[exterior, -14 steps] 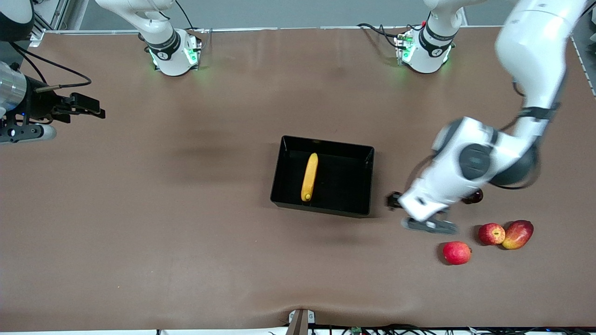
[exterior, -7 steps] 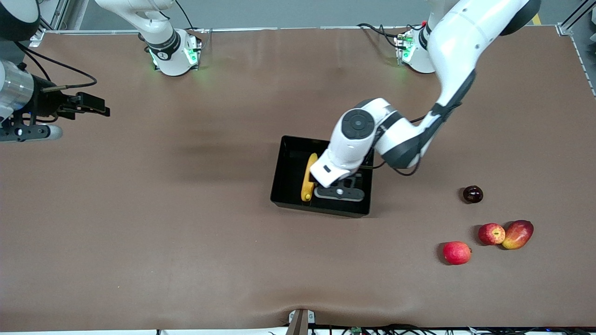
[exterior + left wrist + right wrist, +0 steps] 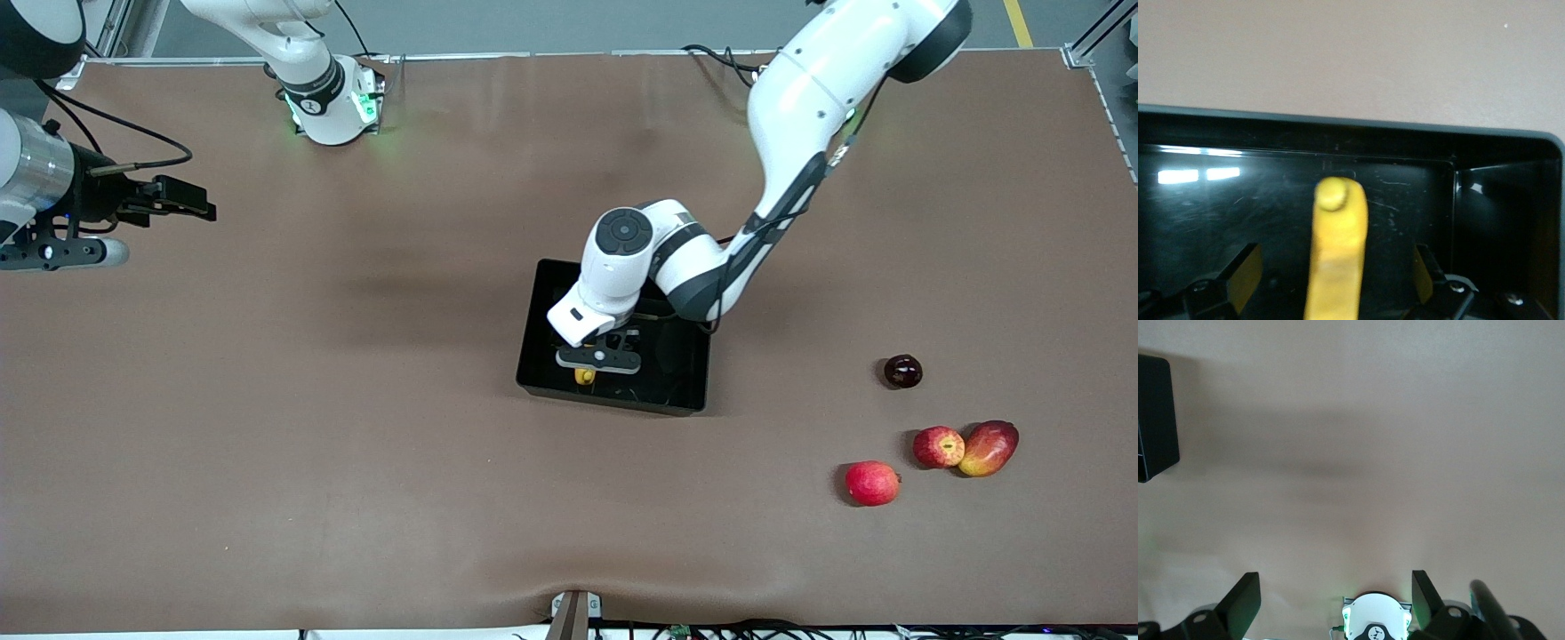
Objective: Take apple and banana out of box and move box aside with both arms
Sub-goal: 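Move the left gripper back into the box over the banana, then grasp the banana with the left gripper while the right gripper reaches the box, then lift the banana with the left gripper while the right gripper grips the box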
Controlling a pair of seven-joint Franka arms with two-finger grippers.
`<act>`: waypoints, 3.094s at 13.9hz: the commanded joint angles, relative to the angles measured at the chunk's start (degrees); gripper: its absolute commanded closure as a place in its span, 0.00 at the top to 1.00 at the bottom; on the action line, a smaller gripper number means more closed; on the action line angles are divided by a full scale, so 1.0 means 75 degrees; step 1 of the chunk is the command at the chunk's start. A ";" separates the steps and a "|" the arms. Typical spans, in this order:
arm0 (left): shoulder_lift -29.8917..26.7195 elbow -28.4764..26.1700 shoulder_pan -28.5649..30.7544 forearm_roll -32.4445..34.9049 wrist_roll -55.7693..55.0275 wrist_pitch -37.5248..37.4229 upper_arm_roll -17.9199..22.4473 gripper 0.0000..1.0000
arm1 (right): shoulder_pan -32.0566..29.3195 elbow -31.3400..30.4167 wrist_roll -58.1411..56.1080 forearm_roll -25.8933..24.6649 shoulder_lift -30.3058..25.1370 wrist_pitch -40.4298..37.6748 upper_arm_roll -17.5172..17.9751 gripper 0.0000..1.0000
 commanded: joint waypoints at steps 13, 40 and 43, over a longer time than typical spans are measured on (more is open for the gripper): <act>0.0591 0.0516 -0.0948 0.0098 -0.0780 0.1408 0.1040 0.00 | 0.0023 0.0051 0.0182 0.0099 0.0037 -0.0047 -0.0013 1.00; -0.2153 -0.0362 0.2402 -0.0458 0.1951 -0.2718 0.0993 0.00 | 0.3878 0.0532 0.3731 0.1072 0.4395 0.5247 -0.0013 1.00; -0.1954 -0.0772 0.2684 0.0679 0.1261 -0.2660 0.0993 0.00 | 0.4346 0.0532 0.4655 0.1060 0.4712 0.6115 -0.0013 1.00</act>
